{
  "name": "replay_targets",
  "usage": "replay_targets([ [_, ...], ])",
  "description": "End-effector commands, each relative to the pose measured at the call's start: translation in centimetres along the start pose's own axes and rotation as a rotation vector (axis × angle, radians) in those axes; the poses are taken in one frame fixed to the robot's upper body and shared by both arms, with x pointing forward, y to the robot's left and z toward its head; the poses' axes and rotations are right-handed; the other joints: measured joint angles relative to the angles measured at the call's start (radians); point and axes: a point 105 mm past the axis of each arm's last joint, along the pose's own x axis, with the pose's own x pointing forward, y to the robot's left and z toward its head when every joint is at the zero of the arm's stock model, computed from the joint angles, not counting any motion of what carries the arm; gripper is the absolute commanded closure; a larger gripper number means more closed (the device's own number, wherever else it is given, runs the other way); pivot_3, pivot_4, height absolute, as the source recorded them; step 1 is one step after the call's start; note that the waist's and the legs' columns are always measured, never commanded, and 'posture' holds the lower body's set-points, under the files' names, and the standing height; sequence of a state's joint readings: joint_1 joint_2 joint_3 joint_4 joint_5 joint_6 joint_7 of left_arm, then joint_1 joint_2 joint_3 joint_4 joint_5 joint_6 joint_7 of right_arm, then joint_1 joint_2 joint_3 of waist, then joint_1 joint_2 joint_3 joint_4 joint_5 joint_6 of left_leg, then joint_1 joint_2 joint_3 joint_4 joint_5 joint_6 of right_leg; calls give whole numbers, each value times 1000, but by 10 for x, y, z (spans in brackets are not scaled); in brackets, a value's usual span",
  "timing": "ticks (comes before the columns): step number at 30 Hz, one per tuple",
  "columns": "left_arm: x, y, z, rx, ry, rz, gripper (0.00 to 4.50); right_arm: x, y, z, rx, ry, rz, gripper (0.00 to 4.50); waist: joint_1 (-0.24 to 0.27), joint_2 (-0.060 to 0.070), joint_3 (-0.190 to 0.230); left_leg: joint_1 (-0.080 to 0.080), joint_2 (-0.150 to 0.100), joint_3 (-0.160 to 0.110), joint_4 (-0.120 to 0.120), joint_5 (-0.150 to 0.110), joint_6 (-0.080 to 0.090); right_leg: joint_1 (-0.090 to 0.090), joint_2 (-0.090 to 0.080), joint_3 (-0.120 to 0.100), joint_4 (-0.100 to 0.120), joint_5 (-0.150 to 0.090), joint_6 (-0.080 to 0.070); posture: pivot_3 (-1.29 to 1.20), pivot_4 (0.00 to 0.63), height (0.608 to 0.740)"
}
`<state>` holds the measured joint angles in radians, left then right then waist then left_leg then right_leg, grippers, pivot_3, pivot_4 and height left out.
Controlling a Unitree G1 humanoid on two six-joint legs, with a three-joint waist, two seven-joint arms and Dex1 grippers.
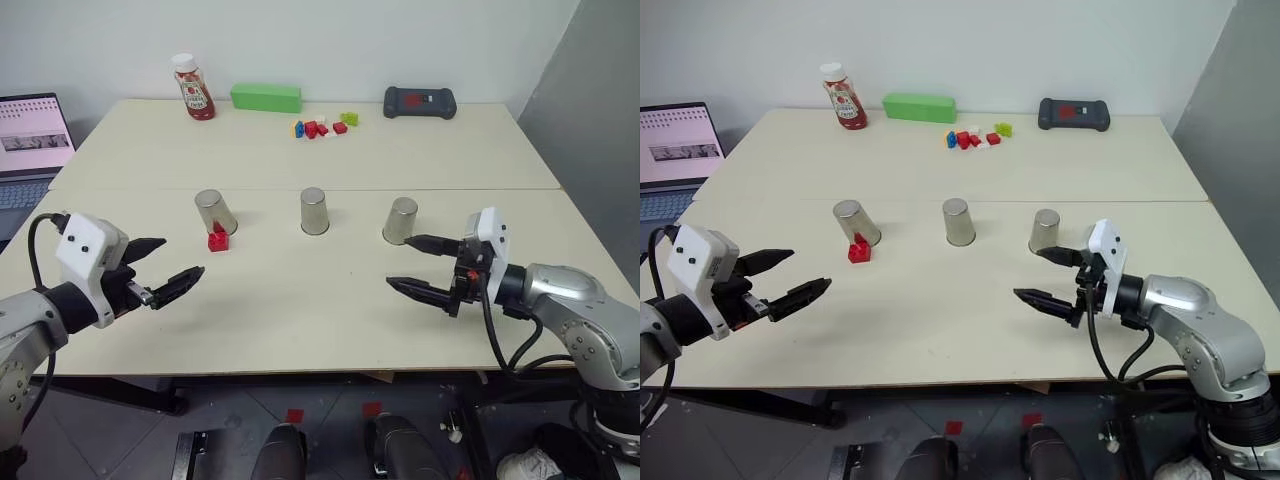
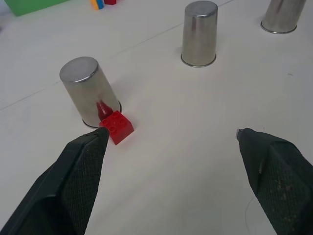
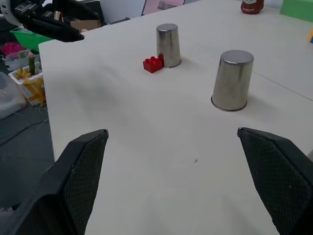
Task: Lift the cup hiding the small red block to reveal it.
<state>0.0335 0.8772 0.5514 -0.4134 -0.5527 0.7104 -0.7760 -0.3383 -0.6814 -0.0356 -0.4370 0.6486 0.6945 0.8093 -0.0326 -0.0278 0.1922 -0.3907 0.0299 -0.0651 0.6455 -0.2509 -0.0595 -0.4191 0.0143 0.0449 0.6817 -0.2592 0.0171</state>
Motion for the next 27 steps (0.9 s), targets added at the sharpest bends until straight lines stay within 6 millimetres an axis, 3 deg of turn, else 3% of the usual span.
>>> replay_targets([
  [1,-2,1,7,22,-43,5,68,-4,0,15,-51,-32,11,0,0,0,0,0,0,0,0,0,0,0,0,0,0,0,0,0,150,740],
  [19,-10,17,0,27,32,140,68,-4,-1,11,-54,-13,46,0,0,0,0,0,0,0,0,0,0,0,0,0,0,0,0,0,150,740],
  [23,-9,10,1,54,5,120,68,-1,-1,11,-50,-19,54,0,0,0,0,0,0,0,0,0,0,0,0,0,0,0,0,0,150,740],
  [27,-8,18,5,56,-22,161,68,-3,-2,11,-50,-17,50,0,0,0,0,0,0,0,0,0,0,0,0,0,0,0,0,0,150,740],
])
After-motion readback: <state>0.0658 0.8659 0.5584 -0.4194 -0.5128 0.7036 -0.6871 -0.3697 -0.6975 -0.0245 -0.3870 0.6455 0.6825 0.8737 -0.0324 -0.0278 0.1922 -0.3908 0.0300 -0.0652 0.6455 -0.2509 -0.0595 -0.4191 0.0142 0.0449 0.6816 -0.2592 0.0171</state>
